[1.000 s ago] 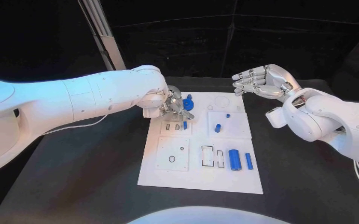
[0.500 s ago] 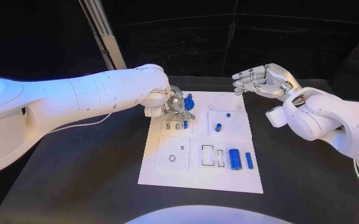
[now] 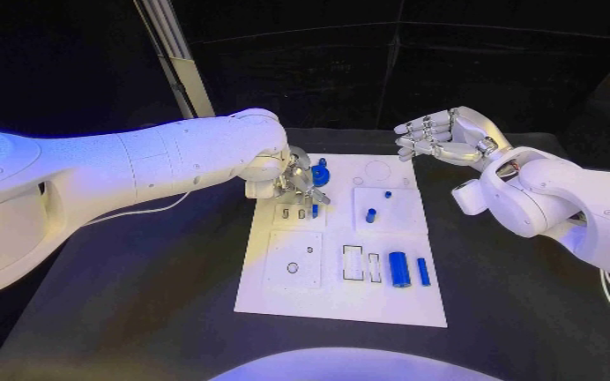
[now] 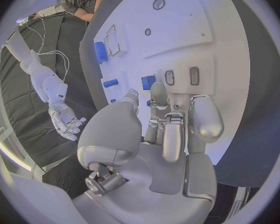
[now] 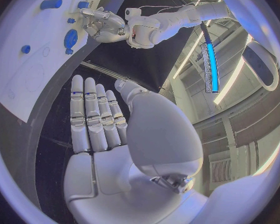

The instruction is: Assemble the parts on the task board

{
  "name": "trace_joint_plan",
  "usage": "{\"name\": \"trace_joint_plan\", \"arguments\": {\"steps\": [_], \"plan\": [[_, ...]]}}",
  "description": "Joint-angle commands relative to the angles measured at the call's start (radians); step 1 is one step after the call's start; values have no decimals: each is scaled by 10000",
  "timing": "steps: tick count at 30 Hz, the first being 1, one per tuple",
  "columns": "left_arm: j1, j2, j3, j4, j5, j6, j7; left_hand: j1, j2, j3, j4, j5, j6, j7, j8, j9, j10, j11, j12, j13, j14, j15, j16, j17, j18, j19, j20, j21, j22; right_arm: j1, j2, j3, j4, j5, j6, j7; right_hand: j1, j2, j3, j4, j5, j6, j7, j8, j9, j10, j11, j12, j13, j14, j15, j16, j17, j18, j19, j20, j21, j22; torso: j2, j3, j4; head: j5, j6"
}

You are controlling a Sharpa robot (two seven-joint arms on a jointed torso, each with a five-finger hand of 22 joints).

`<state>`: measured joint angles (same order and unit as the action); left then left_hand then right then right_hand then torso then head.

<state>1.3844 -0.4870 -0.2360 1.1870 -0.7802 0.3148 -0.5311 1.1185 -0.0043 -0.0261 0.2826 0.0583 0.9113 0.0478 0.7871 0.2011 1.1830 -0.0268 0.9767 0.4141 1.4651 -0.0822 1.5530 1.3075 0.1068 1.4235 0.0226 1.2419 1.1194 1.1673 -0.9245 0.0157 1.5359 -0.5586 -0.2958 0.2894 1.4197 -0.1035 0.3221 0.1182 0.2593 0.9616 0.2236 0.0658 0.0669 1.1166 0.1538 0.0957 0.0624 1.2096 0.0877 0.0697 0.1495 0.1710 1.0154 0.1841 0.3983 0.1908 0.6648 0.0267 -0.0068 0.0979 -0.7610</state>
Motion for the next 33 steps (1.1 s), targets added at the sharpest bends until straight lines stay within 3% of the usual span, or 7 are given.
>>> {"name": "trace_joint_plan", "arguments": {"steps": [1,33], "plan": [[6,36,8,-4,29,264,-89,110,-5,-31,-23,29,-27,-53,72,21,34,-15,68,15,997,-73,56,2348,-128,47,-23,63,8,21,21,9,2,-18,115,66,-103,-27,-37,-43,55,-62,10,-31,-8,-39,16,-65,-12,-3,88,-67,-11,83,48,50,-38,-8,7,1,-7,-19,-9],[-40,104,8,-36,27,438,-99,1011,146,201,-491,39,-213,-52,211,311,-50,-18,98,84,991,-70,54,2334,-125,-20,-21,81,69,21,103,8,-72,-56,259,5,-118,-18,-21,-82,100,-93,22,-35,-10,-77,29,-89,-13,-38,100,-72,-68,84,45,62,-93,-46,4,7,5,-49,-44]]}}
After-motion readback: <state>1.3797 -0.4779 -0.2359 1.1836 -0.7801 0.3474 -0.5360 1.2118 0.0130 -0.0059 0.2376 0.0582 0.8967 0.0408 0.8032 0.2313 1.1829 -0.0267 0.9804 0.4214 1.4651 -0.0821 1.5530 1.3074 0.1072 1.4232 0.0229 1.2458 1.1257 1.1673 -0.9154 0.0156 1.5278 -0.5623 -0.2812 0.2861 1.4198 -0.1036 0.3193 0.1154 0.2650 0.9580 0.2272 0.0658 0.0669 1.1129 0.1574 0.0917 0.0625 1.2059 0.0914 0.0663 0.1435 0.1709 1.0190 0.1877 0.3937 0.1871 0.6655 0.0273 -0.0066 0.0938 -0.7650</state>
